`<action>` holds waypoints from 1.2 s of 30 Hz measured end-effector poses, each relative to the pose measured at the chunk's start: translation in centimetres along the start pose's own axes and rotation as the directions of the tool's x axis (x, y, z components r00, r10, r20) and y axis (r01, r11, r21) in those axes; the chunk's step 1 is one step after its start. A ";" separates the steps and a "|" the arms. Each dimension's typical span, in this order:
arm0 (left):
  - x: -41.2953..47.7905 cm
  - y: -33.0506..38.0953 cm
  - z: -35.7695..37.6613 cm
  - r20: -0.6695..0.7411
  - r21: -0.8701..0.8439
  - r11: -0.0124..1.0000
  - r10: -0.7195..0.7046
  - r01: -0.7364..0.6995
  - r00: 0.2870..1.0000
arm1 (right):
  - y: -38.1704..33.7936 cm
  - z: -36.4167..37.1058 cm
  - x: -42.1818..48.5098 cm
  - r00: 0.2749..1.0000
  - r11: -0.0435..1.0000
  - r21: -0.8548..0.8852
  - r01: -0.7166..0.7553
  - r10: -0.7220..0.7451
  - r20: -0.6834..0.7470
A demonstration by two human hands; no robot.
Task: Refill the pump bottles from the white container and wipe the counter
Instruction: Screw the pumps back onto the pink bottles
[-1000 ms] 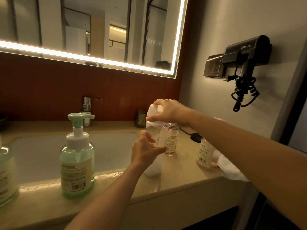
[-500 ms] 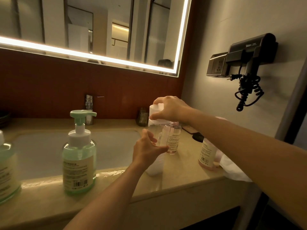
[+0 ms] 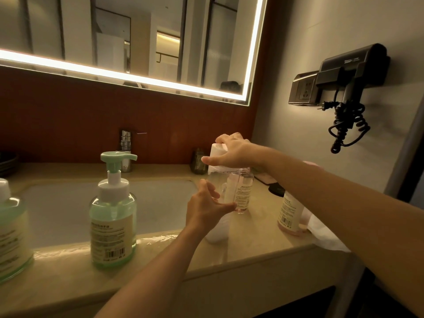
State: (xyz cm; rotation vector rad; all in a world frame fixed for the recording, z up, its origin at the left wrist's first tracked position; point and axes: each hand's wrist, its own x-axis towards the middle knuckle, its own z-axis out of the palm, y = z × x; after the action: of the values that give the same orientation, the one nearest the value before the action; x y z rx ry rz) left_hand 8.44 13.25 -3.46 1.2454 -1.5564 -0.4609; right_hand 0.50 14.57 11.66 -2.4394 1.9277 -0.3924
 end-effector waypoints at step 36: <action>-2.4 -1.7 1.2 -0.038 -0.055 0.997 -0.061 0.059 0.997 | 1.7 0.9 -0.9 0.967 0.943 0.221 0.250 -0.232 -0.103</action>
State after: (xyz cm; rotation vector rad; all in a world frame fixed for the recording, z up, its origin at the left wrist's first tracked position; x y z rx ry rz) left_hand 7.94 14.35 -6.39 1.2550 -1.4679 -0.5108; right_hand -1.17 14.90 10.32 -2.5384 1.5046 -0.6829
